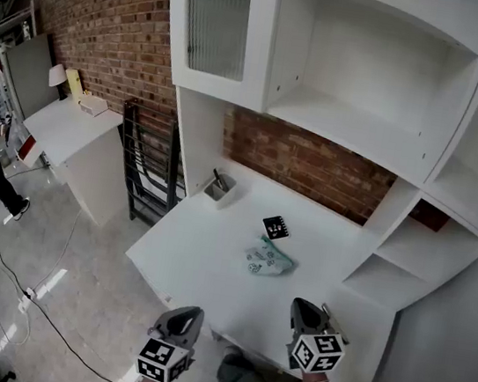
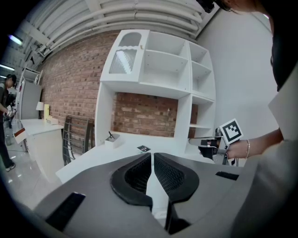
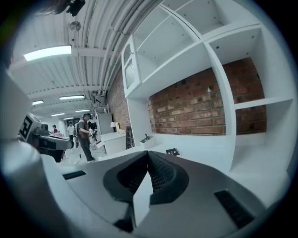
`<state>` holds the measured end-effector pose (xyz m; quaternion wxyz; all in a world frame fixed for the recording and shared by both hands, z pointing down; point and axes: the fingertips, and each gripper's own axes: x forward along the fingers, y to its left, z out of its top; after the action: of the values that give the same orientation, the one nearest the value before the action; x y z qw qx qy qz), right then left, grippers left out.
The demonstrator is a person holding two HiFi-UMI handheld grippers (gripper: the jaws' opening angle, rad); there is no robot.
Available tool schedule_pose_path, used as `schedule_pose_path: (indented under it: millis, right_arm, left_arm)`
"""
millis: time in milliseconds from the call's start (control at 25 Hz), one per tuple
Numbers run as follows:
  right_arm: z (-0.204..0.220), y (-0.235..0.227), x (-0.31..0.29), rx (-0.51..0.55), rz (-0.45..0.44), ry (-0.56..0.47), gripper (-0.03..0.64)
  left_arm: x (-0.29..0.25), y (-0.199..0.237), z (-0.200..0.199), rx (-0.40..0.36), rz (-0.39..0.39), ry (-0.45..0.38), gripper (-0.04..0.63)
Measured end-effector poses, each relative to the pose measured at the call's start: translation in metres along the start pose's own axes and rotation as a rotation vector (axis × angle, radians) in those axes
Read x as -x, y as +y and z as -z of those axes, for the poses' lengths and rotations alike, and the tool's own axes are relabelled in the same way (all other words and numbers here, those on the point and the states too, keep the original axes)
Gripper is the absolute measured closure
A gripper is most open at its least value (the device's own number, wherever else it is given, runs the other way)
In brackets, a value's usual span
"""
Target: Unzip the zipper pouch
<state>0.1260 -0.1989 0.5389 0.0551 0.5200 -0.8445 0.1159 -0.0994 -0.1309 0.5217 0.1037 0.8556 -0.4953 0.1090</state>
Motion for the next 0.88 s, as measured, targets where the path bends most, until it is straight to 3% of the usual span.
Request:
schedule_pose_path:
  millis: [240, 560, 880]
  right_arm:
    - [-0.002, 0.011, 0.025, 0.061, 0.04, -0.017, 0.617]
    - [-0.011, 0.01, 0.048, 0.029, 0.116, -0.075, 0.617]
    - [-0.011, 0.012, 0.054, 0.07, 0.124, -0.061, 0.617]
  left_arm:
    - [0.011, -0.01, -0.002, -0.031, -0.022, -0.015, 0.58]
    - [0.015, -0.012, -0.01, -0.051, -0.04, -0.044, 0.58]
    - [0.02, 0.004, -0.016, -0.038, -0.083, -0.069, 0.58]
